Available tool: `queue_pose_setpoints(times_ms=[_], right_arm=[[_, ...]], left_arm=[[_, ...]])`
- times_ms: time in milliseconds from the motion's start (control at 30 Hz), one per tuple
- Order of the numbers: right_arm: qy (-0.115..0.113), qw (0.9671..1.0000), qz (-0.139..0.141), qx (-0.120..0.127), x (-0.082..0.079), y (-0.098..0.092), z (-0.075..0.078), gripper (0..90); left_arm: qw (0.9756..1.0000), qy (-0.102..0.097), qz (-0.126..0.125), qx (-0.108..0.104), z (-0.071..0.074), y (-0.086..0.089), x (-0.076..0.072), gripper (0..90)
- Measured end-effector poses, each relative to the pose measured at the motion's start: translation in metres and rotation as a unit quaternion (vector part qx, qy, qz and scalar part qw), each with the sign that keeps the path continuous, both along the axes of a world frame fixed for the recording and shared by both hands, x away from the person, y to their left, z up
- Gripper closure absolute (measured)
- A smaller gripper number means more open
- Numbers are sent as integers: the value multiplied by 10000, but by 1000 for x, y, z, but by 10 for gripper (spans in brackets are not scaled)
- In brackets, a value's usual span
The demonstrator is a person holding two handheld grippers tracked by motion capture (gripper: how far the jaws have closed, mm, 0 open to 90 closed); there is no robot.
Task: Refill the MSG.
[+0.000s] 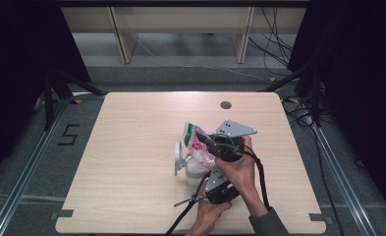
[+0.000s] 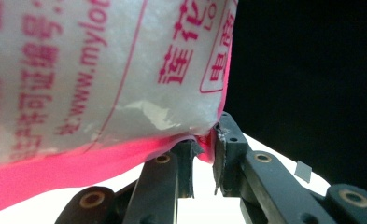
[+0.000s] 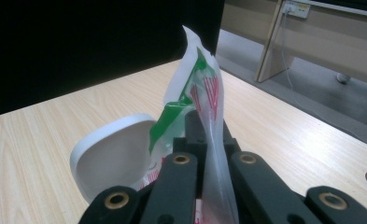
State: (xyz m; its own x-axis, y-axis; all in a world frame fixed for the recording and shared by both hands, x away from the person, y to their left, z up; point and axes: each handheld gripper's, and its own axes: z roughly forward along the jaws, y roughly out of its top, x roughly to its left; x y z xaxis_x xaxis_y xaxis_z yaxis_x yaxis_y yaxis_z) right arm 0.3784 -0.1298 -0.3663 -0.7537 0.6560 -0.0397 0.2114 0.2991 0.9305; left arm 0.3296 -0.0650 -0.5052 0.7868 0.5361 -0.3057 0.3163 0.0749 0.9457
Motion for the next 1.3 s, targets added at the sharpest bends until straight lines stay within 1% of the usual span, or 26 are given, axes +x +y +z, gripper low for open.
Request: queue_pose_setpoints(times_ms=[67,100,133,167,200,233,300,367,400,467,500,567,633,733,767,800,833,867,933,967,1000,1033,1067,1133,1233,1300], right_arm=[[-9,10000,2,-24,0,0,0,900],[-24,9999,104,-46,1,-1,1,900],[-3,10000,59,-72,1,-1,1,900],[-2,9999,86,-53,1,-1,1,900],[-25,9999,117,6,1,0,0,900],[47,10000,71,49,-1,0,1,900],[-111,9999,45,-86,1,-1,1,900],[-141,9998,90,-138,1,-2,2,900],[-135,9999,18,-43,0,-1,1,900],[-126,9999,0,-38,0,-1,1,900],[32,10000,33,-55,-1,-1,2,900],[9,10000,26,-43,-1,-1,2,900],[-26,10000,-17,13,-1,0,1,900],[26,9999,115,-56,-1,-1,2,900],[81,9999,72,-39,-2,-1,2,900],[58,10000,-4,-13,-2,0,2,900],[65,10000,24,-3,-2,0,2,900],[93,9999,54,-30,-2,0,2,900],[38,9999,113,-75,-2,-1,3,900],[25,10000,55,-28,-2,0,2,900],[34,9999,97,-46,-2,0,3,900],[-61,9999,91,-52,-1,0,3,900],[-73,9999,99,-57,-1,-1,3,900],[-36,10000,68,-55,-1,-1,3,900],[-93,9999,75,-66,-1,0,3,900],[-54,9999,104,-63,-1,0,3,900]], left_arm=[[10000,-4,-2,-5,0,0,0,794],[10000,-8,-9,-12,0,0,0,794],[10000,27,18,66,1,1,-1,794],[10000,28,32,72,1,1,-1,794],[10000,-2,-7,-15,0,0,0,794],[10000,-1,-5,-18,0,0,0,794],[10000,0,2,3,0,0,0,794],[10000,-14,-12,-17,0,0,0,794],[10000,1,-13,-18,0,0,0,794],[10000,1,-19,-18,0,0,0,795],[10000,25,7,56,1,1,-1,795],[10000,-2,-24,-24,0,0,0,795],[10000,-11,-37,-31,0,0,0,795],[10000,-7,-38,-27,0,0,0,796],[10000,-9,-39,-32,0,0,0,796],[10000,22,-8,37,1,1,0,796],[10000,-13,-35,-32,0,0,0,796],[10000,-17,-29,-30,1,0,0,796],[10000,-16,-37,-2,1,1,0,796],[10000,-11,-38,-13,1,1,0,796],[10000,17,-2,48,2,1,0,796],[10000,10,4,52,2,1,0,796],[10000,12,-2,59,2,1,0,796],[10000,8,1,67,2,1,0,796],[10000,-19,-15,-18,1,0,1,796],[10000,17,7,50,2,1,0,796]])
